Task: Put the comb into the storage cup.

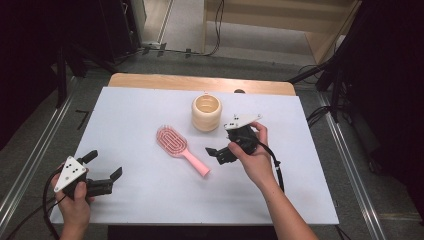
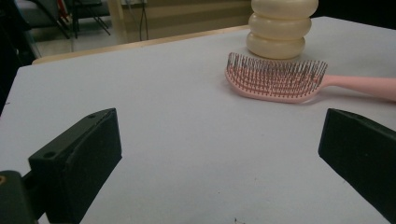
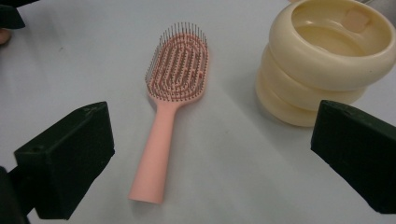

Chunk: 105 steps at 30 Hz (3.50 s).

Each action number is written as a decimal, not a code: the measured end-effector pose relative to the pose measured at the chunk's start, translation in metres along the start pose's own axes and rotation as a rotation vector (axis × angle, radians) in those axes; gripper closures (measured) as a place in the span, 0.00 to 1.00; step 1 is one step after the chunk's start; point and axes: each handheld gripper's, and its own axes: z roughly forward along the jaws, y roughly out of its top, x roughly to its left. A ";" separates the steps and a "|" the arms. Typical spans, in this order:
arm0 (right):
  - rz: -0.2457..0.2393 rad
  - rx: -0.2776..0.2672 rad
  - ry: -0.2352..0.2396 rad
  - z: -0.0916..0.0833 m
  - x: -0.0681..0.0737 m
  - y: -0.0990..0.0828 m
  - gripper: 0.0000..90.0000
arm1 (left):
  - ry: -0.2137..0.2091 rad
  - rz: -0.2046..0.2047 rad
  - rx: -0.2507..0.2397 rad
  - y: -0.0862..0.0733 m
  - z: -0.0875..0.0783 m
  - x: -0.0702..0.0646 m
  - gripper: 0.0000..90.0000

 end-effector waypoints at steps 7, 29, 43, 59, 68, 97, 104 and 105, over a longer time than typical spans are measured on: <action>-0.012 0.031 0.004 0.010 0.004 0.006 0.00 | -0.002 0.001 0.001 0.000 0.000 0.000 0.00; -0.016 0.129 0.029 0.045 0.014 0.018 0.00 | -0.004 0.001 0.002 0.000 0.001 0.000 0.00; -0.046 0.257 0.060 0.077 0.031 0.027 0.00 | -0.005 0.007 0.007 0.000 0.001 0.000 0.00; -0.025 0.402 0.028 0.107 0.037 0.025 0.21 | -0.013 0.011 0.009 0.000 0.002 0.000 0.00; -0.001 0.434 0.018 0.114 0.041 0.026 0.53 | -0.013 0.011 0.011 0.000 0.002 -0.001 0.00; 0.140 0.417 0.024 0.127 0.033 0.013 0.76 | -0.013 0.026 0.021 0.000 0.004 -0.002 0.00; 0.121 0.348 0.022 0.119 0.034 0.009 0.76 | -0.011 0.026 0.023 0.001 0.004 -0.002 0.00; 0.132 0.334 0.020 0.117 0.034 0.008 0.76 | -0.011 0.026 0.023 0.001 0.004 -0.002 0.00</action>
